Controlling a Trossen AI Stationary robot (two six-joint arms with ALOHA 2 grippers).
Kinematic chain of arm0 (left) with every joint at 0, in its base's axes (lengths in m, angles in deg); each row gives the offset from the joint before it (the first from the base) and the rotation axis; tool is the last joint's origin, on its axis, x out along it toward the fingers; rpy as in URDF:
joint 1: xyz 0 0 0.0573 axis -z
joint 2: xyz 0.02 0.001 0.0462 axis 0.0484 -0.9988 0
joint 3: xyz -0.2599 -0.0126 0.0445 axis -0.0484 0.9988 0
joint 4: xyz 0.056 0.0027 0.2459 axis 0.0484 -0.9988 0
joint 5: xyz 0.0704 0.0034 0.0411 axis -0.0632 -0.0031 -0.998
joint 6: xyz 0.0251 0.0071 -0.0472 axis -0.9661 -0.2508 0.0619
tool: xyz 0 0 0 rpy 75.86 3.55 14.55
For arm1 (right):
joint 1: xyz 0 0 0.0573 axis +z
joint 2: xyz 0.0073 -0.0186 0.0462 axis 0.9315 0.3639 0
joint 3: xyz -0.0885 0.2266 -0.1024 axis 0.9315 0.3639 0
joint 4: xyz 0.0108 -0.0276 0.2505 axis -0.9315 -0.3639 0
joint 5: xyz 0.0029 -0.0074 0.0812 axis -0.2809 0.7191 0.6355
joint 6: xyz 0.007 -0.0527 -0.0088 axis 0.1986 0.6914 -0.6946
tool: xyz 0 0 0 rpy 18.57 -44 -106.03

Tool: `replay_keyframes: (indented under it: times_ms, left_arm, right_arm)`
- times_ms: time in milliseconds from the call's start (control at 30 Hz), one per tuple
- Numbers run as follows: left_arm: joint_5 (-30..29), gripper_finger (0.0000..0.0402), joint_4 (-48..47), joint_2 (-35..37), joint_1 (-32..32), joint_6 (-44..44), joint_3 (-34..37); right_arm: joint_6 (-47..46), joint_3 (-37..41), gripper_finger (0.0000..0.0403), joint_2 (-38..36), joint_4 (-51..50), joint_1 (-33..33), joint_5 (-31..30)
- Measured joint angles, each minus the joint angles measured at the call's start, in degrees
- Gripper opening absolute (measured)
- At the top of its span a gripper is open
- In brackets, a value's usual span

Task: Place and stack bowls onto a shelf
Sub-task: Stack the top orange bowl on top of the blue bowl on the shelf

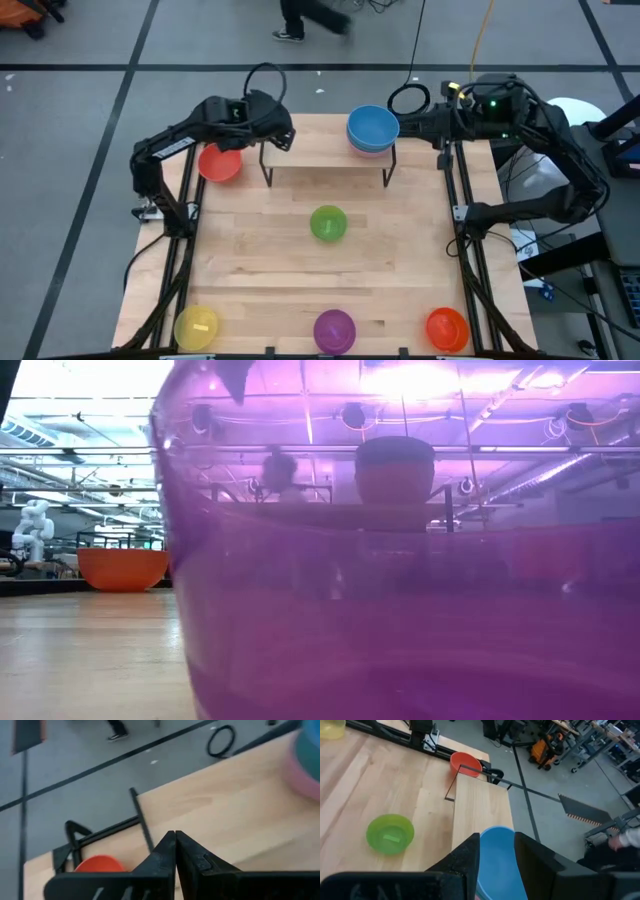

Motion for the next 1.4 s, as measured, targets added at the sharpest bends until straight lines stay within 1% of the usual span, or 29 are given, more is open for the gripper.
replay_keyframes:
  times_ms: [67,267,333,400,500,633,733,833,1000,1133,1333,1400]
  left_arm:
    - [-0.32,0.0004,-0.18,1.44,-2.1,1.91,2.89]
    - [-0.07,0.001,-0.1,8.0,-8.79,12.67,14.88]
    - [2.36,0.0009,-0.19,10.85,-10.78,15.49,18.56]
    - [5.39,0.0007,-0.24,13.29,-12.71,15.82,22.15]
    - [9.97,0.0008,-0.09,16.41,-14.85,11.88,27.56]
    - [15.77,0.0023,-0.21,19.7,-16.03,9.88,34.53]
    - [17.52,0.0038,-0.06,20.79,-16.44,5.68,39.21]
    - [19.58,0.0058,-0.14,21.3,-17.48,5.23,43.45]
    - [21.23,0.0094,-0.07,21.3,-19.93,3.08,49.54]
    - [21.33,0.0116,0.52,21.3,-21.85,-0.39,54.44]
    - [22.36,0.012,6.18,21.3,-22.08,-9.36,60.83]
    - [22.5,0.012,9.09,21.3,-22.08,-10.1,62.71]
  right_arm:
    - [-1.14,0.0,0.0116,-0.01,0.02,0.0,0.01]
    - [-2.01,0.0,0.0116,-0.01,0.0,0.0,0.02]
    - [-2.01,0.0,0.0116,-0.01,0.0,0.0,0.02]
    - [-2.01,0.0,0.0116,-0.01,-0.02,0.0,0.02]
    - [-2.01,0.0,0.0116,-0.01,-0.02,0.0,0.04]
    - [-1.97,0.0,0.0116,-0.01,0.02,0.0,0.06]
    - [-1.25,0.0,0.0116,-0.01,0.02,0.0,0.14]
    - [-0.92,0.0,0.0116,-0.01,0.02,0.0,0.2]
    - [-0.92,0.0,0.0116,-0.01,0.02,0.0,0.21]
    - [-0.92,0.0,0.0116,-0.01,0.02,0.0,0.22]
    - [-0.92,0.0,0.0116,-0.01,0.02,0.0,0.22]
    - [-0.92,0.0,0.0116,-0.01,0.02,0.0,0.22]
